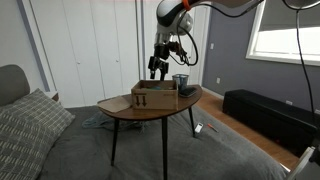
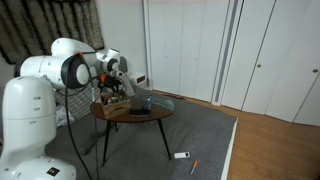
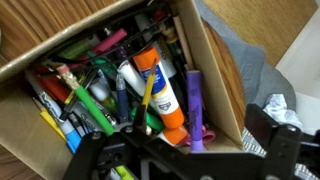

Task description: Remove the blue glue stick and purple marker from the box and put them in the basket

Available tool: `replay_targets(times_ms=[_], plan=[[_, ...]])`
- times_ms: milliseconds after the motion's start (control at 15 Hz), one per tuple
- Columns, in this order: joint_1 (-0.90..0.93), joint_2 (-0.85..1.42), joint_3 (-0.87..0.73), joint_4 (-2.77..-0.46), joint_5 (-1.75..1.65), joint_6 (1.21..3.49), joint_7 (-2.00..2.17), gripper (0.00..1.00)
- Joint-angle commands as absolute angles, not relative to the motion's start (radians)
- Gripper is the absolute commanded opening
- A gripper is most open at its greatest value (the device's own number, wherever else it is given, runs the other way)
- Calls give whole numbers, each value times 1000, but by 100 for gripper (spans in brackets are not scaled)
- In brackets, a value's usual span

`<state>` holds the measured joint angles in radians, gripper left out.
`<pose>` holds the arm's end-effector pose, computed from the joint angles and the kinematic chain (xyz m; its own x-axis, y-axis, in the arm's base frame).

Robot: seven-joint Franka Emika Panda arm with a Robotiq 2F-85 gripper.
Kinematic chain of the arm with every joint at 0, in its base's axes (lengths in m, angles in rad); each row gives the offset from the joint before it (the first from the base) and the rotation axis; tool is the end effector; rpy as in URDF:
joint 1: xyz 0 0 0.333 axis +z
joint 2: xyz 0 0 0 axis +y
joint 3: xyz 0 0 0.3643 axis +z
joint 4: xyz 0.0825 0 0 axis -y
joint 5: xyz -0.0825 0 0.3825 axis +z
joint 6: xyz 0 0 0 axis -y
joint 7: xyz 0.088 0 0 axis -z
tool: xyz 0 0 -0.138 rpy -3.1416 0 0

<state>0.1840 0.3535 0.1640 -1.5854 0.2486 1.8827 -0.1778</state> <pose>0.6266 0.2405 0.4500 0.9063 0.4225 -0.0135 0.4006 -0.8687 -0.2913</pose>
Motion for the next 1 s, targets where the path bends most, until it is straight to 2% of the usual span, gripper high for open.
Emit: replay_targets(times_ms=[0,133,267,333,400,600,733,800,933], plan=[[207,424,175,-1512,165,1926,-174,100],[214,451,182,-1485,154,1947,-168,99],[220,474,190,-1459,156,1958,-164,91],[224,486,193,-1444,157,1957,-161,84],[227,496,195,-1432,157,1955,-159,72],[237,522,196,-1408,148,1964,-159,59],[246,536,195,-1398,137,1985,-161,63],[249,541,196,-1394,133,1996,-162,59],[258,558,197,-1383,121,2016,-159,57]])
